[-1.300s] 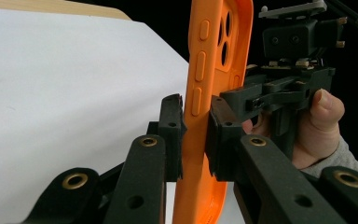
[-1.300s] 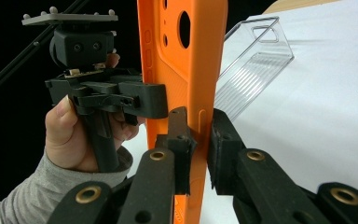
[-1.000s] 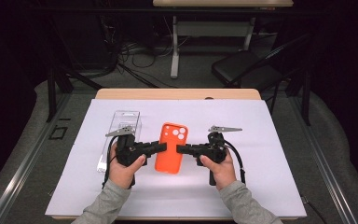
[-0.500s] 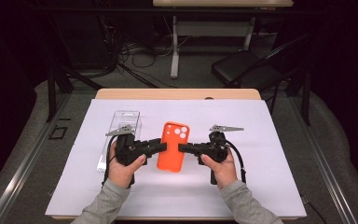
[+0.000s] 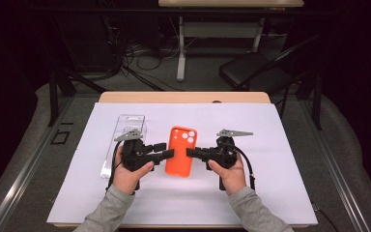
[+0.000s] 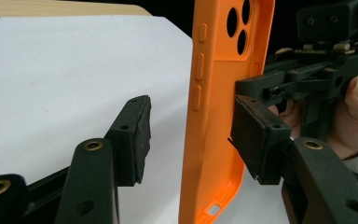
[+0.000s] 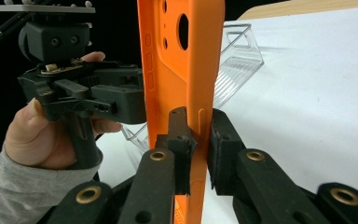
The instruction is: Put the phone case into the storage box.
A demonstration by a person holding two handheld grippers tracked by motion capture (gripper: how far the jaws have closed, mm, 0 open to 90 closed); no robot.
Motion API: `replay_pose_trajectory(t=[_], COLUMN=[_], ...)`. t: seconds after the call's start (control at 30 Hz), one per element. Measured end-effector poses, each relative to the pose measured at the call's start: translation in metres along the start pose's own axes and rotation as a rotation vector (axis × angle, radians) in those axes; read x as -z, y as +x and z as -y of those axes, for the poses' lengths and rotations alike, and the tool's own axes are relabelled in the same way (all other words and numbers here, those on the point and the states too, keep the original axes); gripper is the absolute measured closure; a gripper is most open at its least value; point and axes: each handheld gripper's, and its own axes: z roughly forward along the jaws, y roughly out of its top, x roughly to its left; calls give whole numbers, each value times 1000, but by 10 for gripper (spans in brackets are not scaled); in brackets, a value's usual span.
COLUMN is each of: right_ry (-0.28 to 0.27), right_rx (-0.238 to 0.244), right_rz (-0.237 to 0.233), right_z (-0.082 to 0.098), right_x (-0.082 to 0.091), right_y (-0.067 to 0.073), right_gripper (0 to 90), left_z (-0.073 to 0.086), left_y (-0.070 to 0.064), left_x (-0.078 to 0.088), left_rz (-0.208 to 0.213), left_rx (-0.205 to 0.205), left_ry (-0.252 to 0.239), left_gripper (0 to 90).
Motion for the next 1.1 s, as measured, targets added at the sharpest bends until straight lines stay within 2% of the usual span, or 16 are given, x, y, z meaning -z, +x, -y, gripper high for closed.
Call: replay_pose_trajectory(t=[0.13, 0.3, 0.4, 0.57, 0.77, 0.83, 1.1], right_ry=[-2, -2, 4, -2, -1, 0, 7], right_rx=[10, 21, 33, 50, 83, 91, 103], right_rz=[5, 23, 34, 57, 82, 87, 92], right_z=[-1, -1, -1, -2, -2, -2, -2], right_x=[1, 2, 2, 3, 4, 4, 3], right_y=[0, 0, 1, 2, 4, 5, 6], right_gripper=[810, 810, 810, 810, 810, 810, 810], left_z=[0, -1, -2, -3, -5, -6, -10], left_y=[-2, -2, -1, -2, -4, -5, -10], left_x=[-1, 0, 1, 3, 5, 6, 11], left_rz=[-38, -63, -56, -70, -114, -119, -140], left_rx=[-29, -49, -48, -72, -115, -124, -188], left_ry=[7, 1, -4, 5, 16, 29, 21], left_gripper=[451, 417, 404, 399, 400, 399, 399])
